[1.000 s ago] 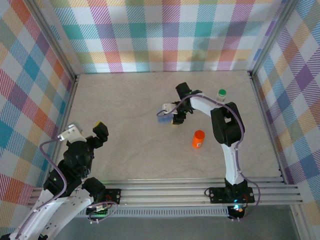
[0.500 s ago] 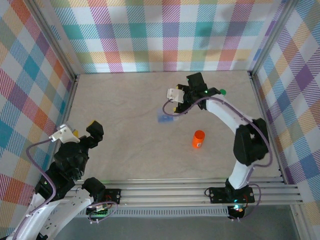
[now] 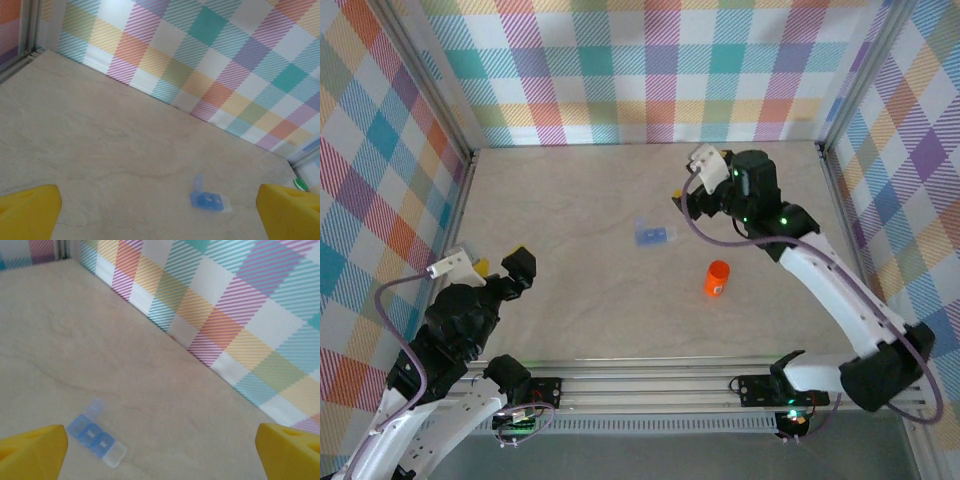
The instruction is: Sort the pills into containers
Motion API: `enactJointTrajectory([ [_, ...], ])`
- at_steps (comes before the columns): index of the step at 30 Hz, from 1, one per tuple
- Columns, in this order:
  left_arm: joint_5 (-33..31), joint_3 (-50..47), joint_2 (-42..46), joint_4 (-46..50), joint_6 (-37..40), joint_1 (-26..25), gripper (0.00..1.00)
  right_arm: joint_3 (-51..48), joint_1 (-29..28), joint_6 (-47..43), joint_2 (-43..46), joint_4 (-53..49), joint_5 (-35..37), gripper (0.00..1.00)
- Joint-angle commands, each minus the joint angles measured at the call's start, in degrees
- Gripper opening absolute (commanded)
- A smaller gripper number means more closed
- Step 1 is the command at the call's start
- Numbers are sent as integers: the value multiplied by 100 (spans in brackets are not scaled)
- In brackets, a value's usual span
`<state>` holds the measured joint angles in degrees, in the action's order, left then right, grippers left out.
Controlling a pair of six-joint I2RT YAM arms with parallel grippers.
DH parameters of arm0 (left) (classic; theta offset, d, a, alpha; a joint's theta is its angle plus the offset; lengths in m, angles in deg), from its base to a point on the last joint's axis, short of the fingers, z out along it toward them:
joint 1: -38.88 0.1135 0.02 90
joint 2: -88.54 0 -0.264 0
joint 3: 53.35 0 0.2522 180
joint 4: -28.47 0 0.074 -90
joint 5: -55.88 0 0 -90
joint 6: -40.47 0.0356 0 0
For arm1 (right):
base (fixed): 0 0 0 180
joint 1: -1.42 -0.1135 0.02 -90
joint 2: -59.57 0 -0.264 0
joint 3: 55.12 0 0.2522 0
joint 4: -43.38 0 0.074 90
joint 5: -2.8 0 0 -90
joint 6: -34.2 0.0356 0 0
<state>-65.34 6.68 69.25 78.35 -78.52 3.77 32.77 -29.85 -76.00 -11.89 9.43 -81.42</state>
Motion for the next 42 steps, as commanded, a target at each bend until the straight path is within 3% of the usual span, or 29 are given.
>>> enactJointTrajectory([
  [1, 318, -106, 48, -35, 100, 31, 100, -211, -115, 1753, 309, -675, 636, 94],
  [5, 455, -434, 193, -336, -4, 35, 100, -550, -136, 2690, 644, -1211, 895, 94],
  [11, 489, -626, 45, -417, -121, 35, 100, -1031, -246, 3354, 599, -1908, 1080, 93],
  [21, 858, -681, -771, -1005, -236, 31, 100, -1372, -312, 3676, 81, -2189, 998, 93],
  [29, 882, -739, -783, -945, -329, 31, 100, -1696, -310, 3891, -450, -2213, 1084, 92],
  [38, 803, -789, -703, -812, -391, 31, 100, -2053, -317, 4143, -782, -2077, 842, 84],
  [42, 792, -889, -632, -823, -427, 32, 100, -2122, -311, 4167, -878, -2001, 690, 70],
])
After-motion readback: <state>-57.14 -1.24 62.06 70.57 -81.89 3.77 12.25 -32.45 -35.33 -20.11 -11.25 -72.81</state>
